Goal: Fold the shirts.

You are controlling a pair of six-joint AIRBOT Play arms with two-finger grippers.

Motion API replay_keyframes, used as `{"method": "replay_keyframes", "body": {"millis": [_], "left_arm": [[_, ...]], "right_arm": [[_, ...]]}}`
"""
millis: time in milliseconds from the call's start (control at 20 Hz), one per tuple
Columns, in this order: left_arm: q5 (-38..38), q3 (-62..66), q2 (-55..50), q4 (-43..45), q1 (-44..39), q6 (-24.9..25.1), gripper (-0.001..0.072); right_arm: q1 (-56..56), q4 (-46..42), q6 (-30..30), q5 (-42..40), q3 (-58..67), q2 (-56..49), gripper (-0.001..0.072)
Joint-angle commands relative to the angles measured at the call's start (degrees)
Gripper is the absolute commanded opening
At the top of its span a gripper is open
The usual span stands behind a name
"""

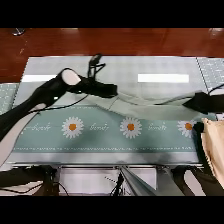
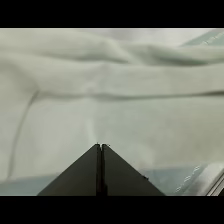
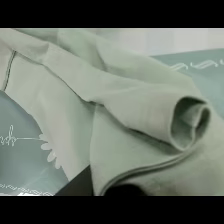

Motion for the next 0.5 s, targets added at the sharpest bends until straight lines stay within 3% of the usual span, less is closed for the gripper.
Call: {"method": "replay_keyframes", "body": {"millis": [0, 200, 450], "left_arm": [[-1.6, 10.67, -10.01, -0.04, -7.08, -3.21, 0.0021], [-3.43, 17.14, -17.25, -1.84, -12.85, -5.29, 0.0021], [-4.83, 17.4, -23.12, -11.19, -20.17, -4.96, 0.0022]], "right_arm": [[0.0, -0.37, 2.69, 1.14, -4.48, 10.38, 0.0024], [0.0, 0.04, 2.75, 0.55, -4.48, 11.06, 0.0024], [0.22, 3.48, 2.03, -1.86, -4.46, 10.1, 0.0024]]}}
